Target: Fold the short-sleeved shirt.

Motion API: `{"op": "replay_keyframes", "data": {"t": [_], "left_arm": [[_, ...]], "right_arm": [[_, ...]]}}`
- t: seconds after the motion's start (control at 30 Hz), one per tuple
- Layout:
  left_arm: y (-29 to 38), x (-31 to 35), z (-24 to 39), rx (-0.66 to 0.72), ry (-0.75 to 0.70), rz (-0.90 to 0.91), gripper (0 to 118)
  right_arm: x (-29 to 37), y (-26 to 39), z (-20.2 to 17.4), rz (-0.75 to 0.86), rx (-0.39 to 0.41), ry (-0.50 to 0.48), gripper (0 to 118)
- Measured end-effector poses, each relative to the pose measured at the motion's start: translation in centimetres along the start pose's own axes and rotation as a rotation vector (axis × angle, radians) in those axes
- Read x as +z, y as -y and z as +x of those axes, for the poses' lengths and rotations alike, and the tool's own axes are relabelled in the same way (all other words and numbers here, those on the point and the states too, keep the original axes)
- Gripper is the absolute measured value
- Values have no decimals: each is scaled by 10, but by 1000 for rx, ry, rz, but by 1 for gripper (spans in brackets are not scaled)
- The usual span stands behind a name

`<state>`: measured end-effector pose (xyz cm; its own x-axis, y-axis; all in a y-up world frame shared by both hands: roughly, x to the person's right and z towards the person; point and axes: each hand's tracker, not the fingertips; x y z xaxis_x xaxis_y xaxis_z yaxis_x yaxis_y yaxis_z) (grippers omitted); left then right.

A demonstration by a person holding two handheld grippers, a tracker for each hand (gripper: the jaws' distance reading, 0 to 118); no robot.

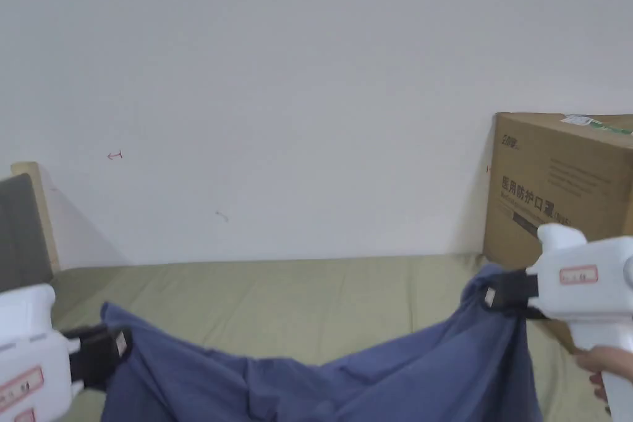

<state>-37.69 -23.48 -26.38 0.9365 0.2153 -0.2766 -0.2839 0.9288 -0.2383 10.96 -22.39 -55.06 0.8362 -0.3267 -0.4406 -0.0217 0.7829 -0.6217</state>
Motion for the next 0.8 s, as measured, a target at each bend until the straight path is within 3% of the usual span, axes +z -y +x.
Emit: {"op": "replay_keyframes", "data": {"t": [0.03, 0.17, 0.3, 0.7, 0.8], "left_arm": [[-14, 2, 2, -27, -13, 34, 8], [-67, 0, 8, -21, -3, 105, 8], [-108, -21, 5, 19, 1, 133, 8], [-142, -131, -35, 84, -103, 188, 8], [-140, -147, -43, 96, -123, 219, 8]], "right_arm": [[10, -12, -3, 64, 23, -43, 2], [32, -68, -2, 205, -34, -34, 2], [40, -118, -16, 233, -26, -7, 2], [-37, -208, -65, 400, 61, 100, 2], [-65, -221, -60, 421, 83, 105, 2]]}}
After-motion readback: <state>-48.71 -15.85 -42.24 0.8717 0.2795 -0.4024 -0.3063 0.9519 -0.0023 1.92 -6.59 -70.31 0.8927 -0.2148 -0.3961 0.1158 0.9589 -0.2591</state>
